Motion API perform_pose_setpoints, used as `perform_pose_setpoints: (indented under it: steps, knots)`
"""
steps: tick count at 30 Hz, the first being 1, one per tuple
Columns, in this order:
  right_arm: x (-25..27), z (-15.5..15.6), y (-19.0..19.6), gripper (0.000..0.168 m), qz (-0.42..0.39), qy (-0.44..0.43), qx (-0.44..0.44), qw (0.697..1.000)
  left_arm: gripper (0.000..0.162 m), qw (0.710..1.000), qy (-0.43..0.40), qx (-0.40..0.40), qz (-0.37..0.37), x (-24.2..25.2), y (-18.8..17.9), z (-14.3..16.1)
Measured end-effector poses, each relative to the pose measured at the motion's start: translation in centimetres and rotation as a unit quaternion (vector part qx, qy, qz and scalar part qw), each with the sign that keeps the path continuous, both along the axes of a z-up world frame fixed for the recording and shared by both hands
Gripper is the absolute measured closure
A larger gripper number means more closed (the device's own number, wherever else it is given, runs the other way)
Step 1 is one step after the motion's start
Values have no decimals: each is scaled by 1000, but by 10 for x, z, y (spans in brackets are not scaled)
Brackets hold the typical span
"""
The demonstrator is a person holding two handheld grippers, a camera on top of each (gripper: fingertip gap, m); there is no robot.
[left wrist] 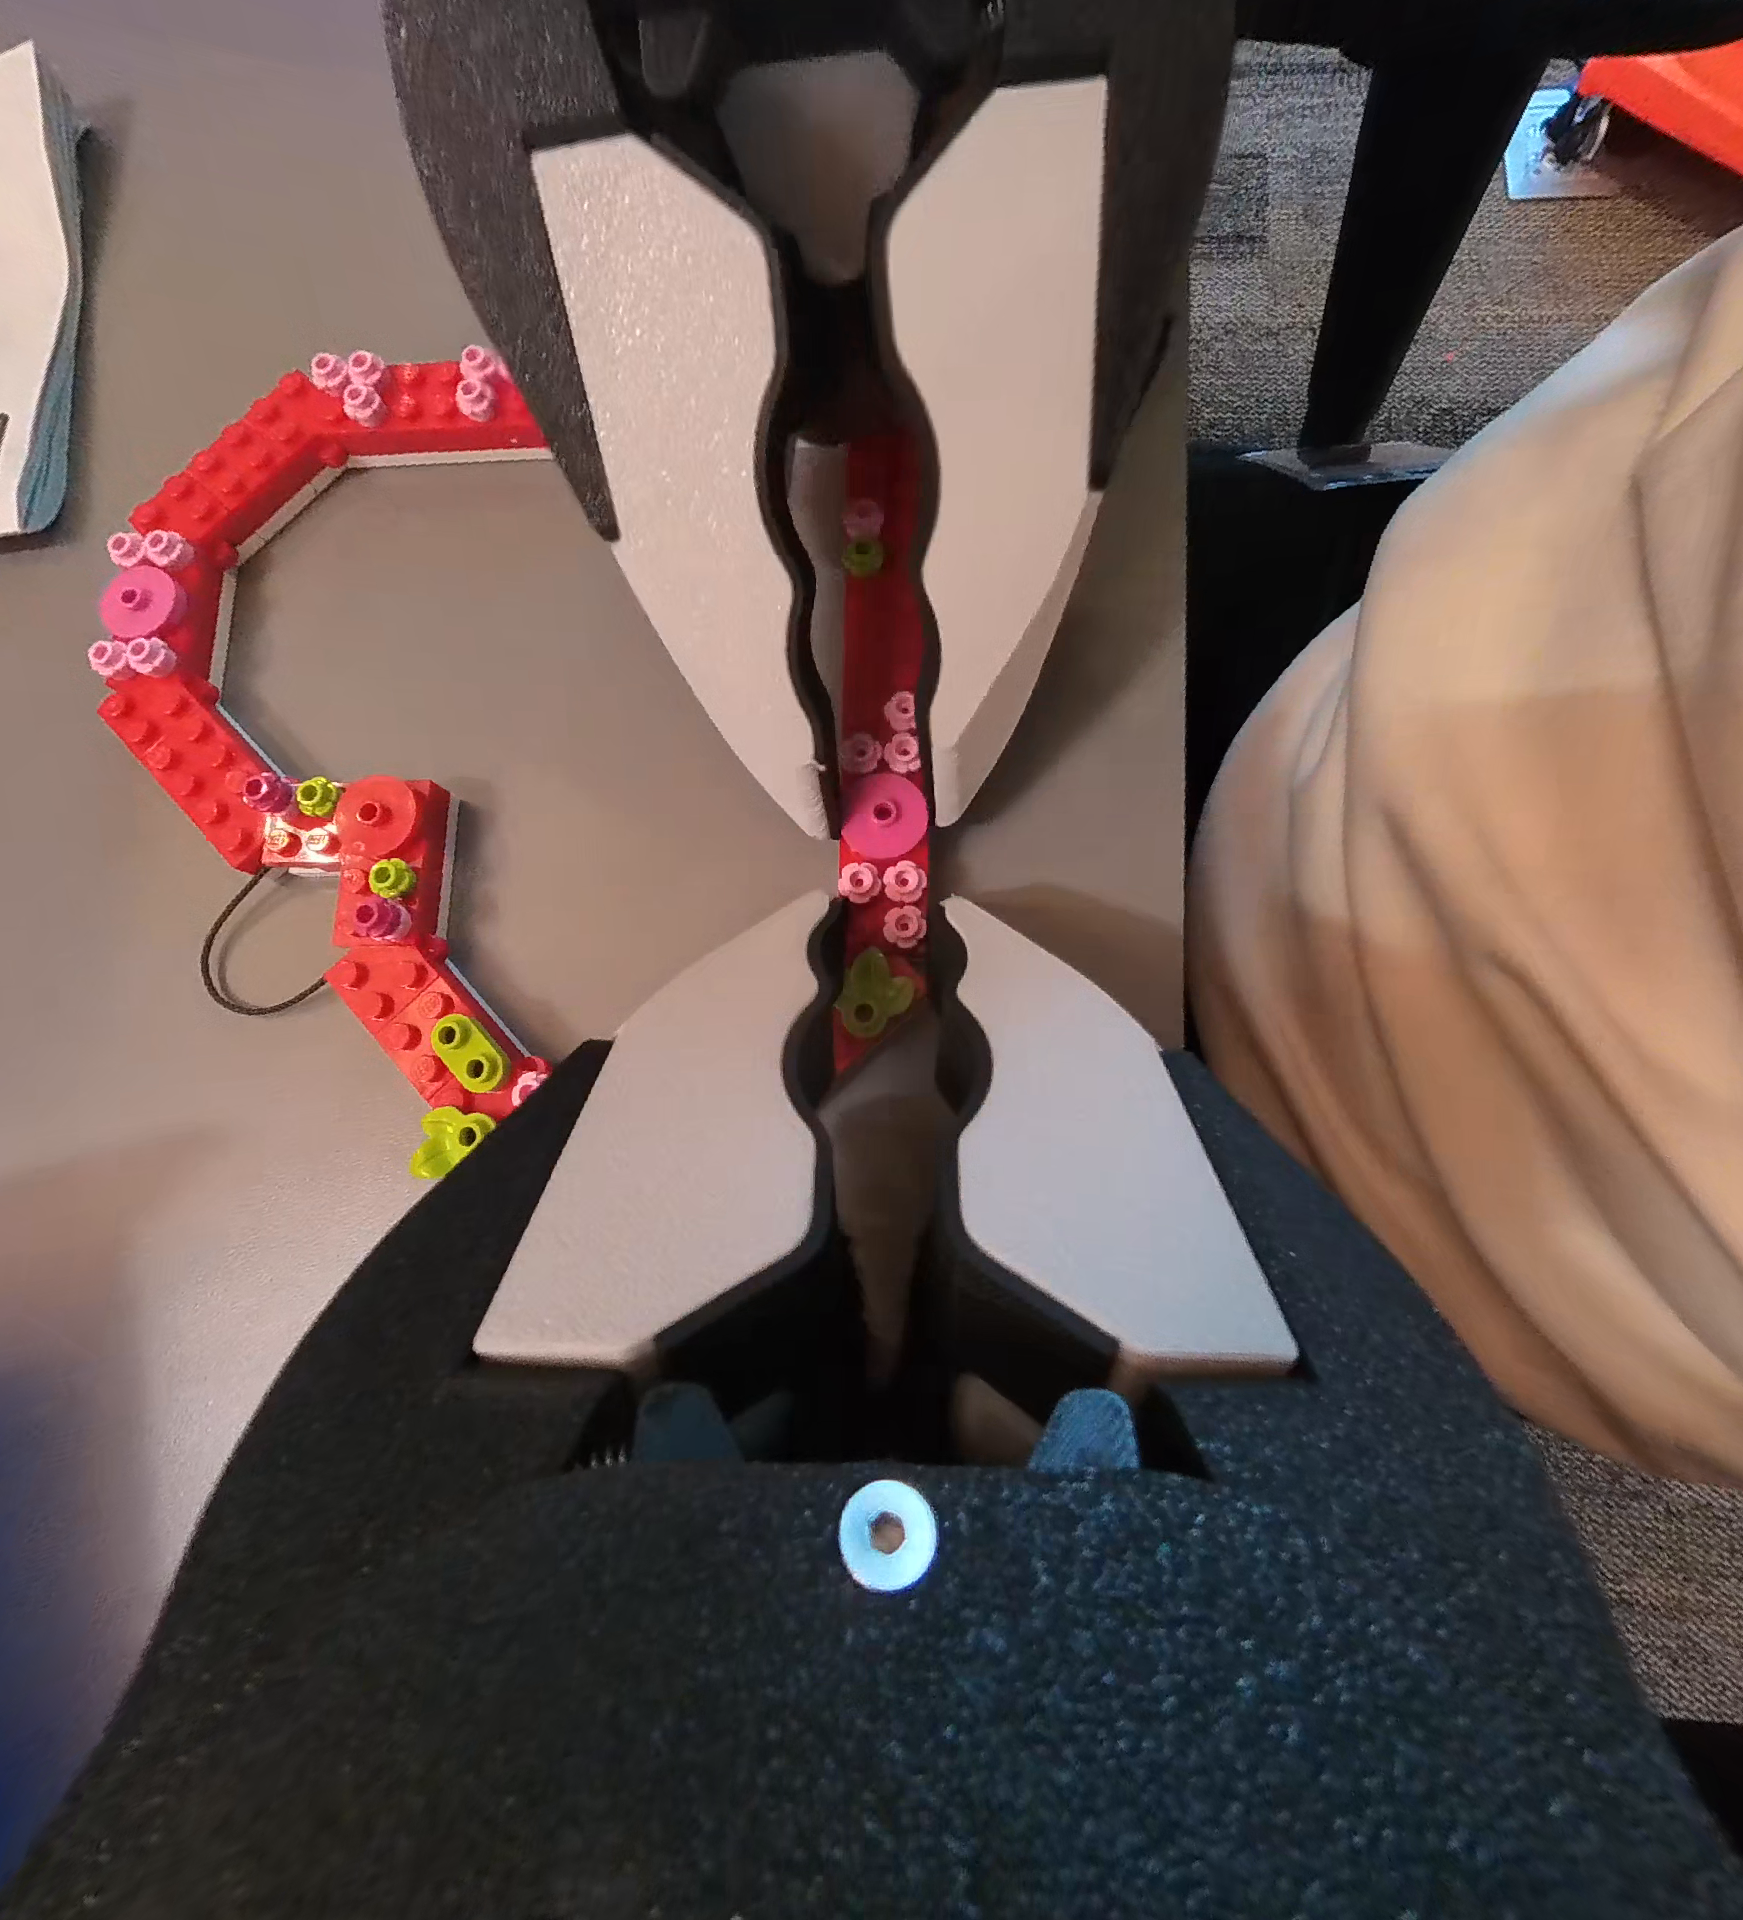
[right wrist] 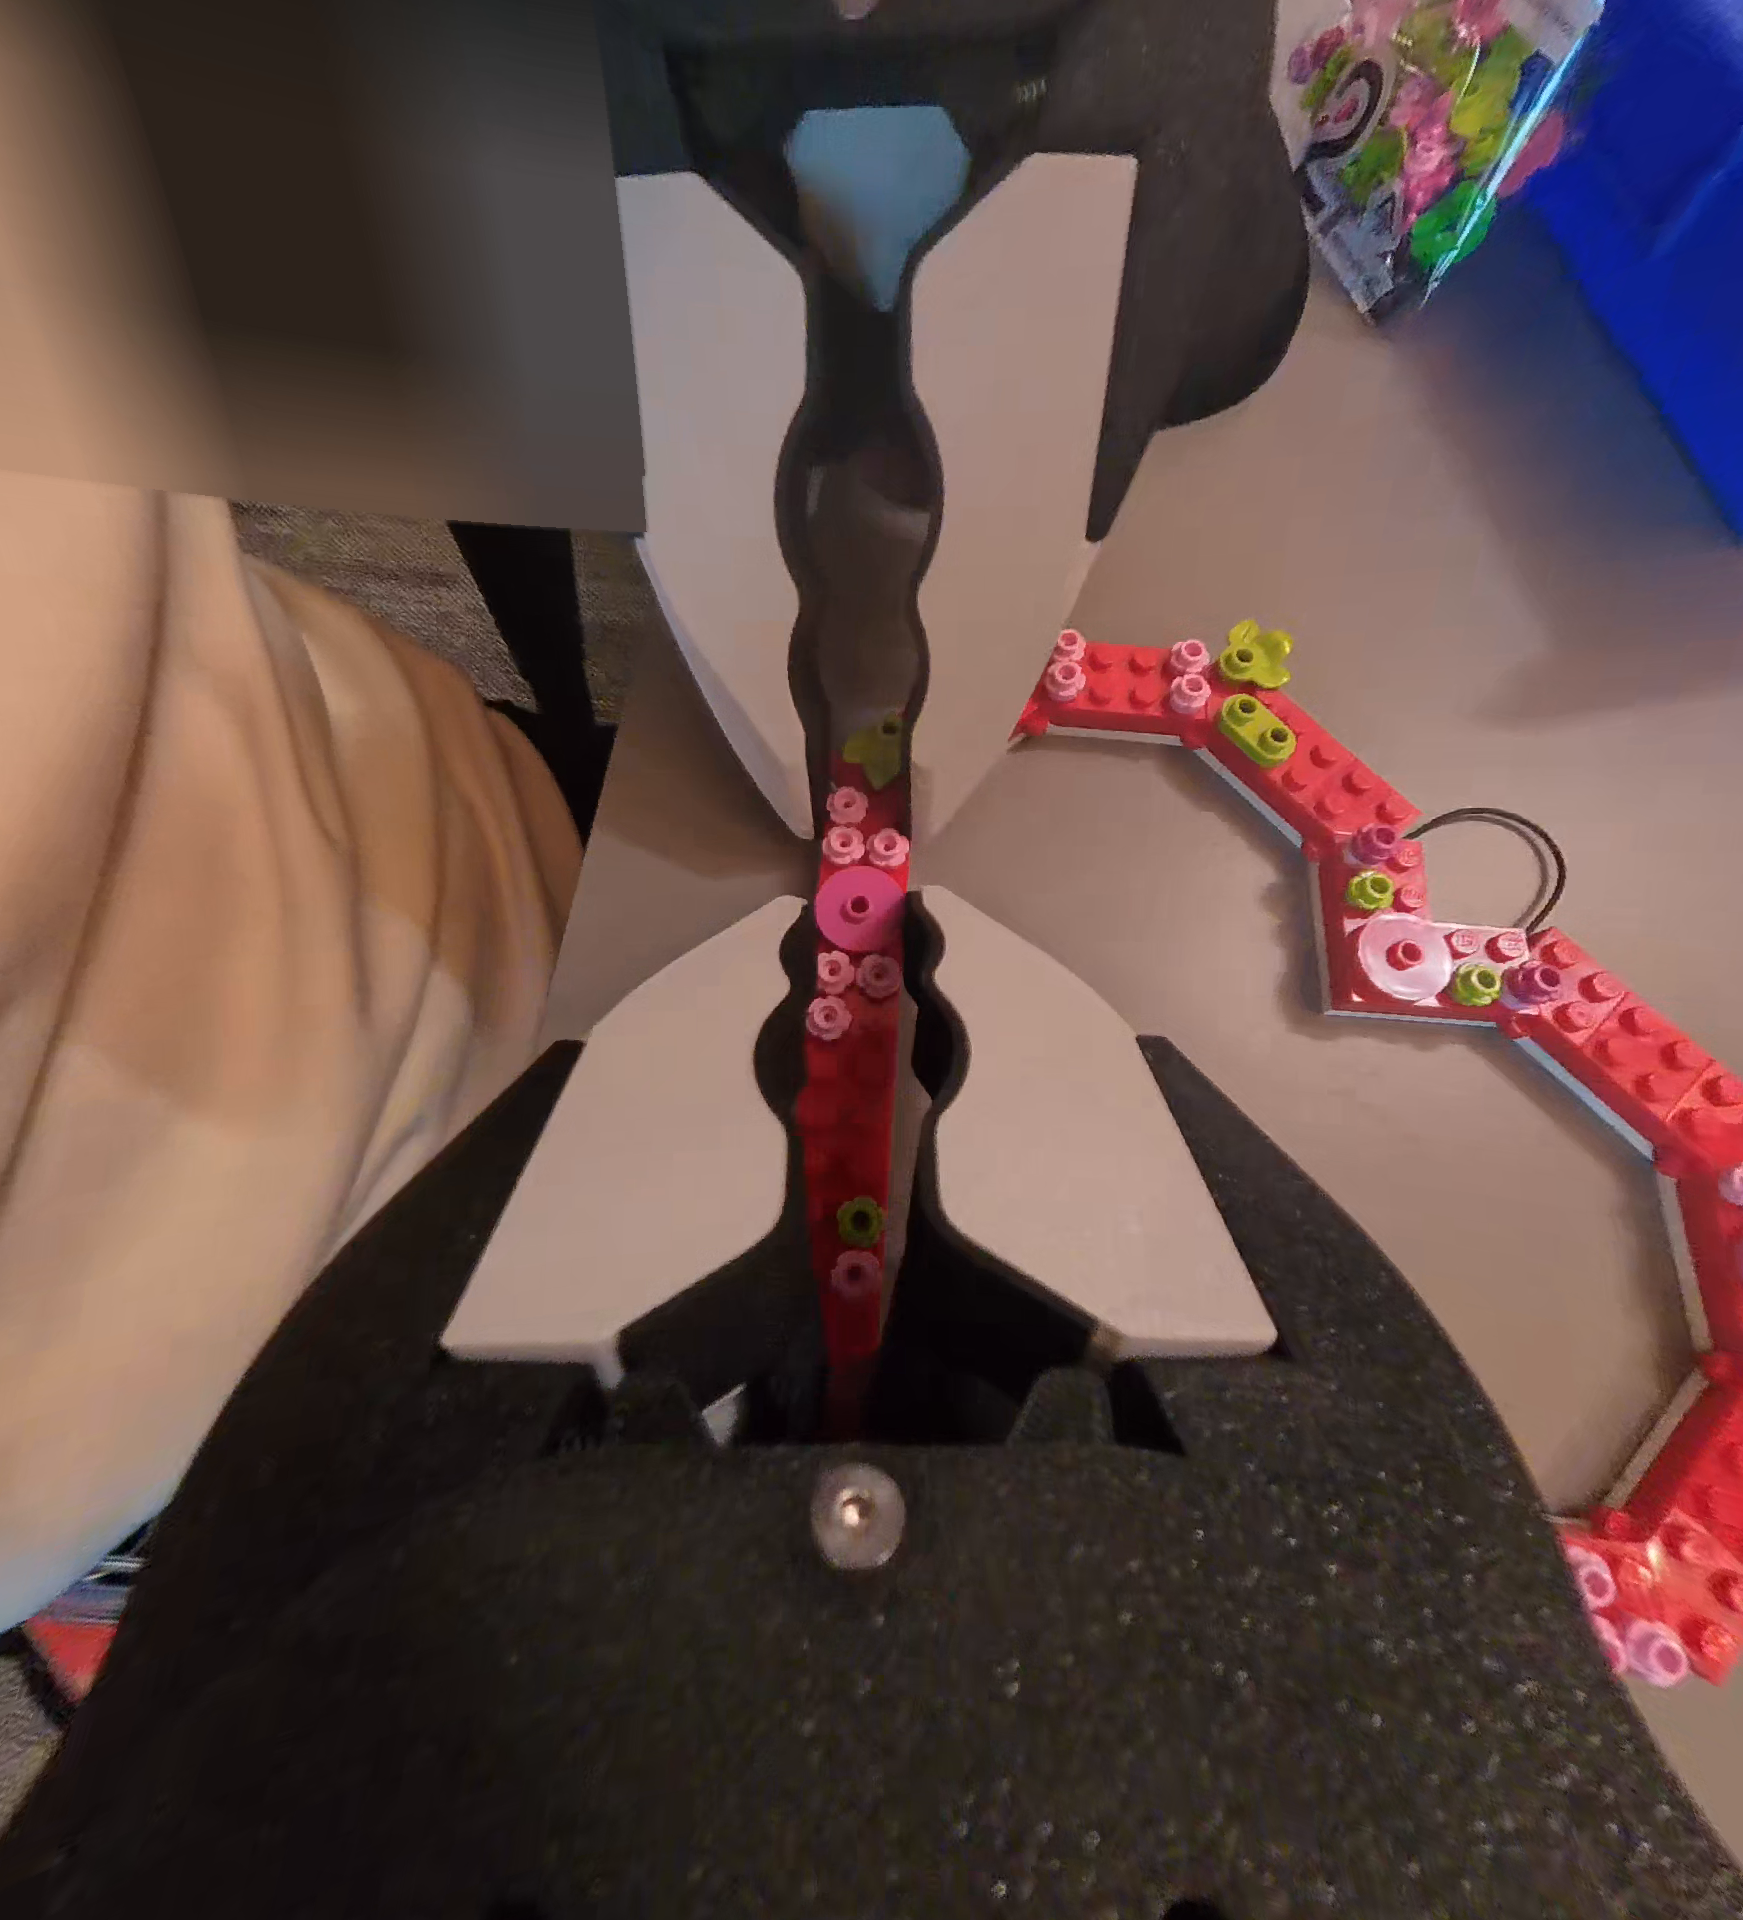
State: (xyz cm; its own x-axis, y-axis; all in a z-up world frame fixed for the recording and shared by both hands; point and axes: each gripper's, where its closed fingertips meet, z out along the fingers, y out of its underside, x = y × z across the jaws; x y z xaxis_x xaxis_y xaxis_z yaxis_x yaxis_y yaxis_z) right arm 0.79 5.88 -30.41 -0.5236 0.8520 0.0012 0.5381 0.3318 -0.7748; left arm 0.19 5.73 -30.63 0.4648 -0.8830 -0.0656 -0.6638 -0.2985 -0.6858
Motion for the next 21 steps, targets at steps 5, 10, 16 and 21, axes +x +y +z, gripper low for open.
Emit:
perform_pose_setpoints:
  steps: [5, 10, 16, 21]
  knots:
    - [-1, 7, -2, 152, 18, 41, 35, 998, 147, 1000, -2, -6, 0, 0, 0, 0]
    - [-4, 71, 22, 153, -27, 119, 69, 990, 147, 1000, -7, -2, -2, 0, 0, 0]
    - [-26, 96, 58, 152, -34, 109, 68, 991, 138, 969, -81, 219, 83, -8, -1, 67]
    - [-113, 97, 29, 152, 127, 108, 197, 966, 138, 937, -105, 255, 215, -61, -36, 87]
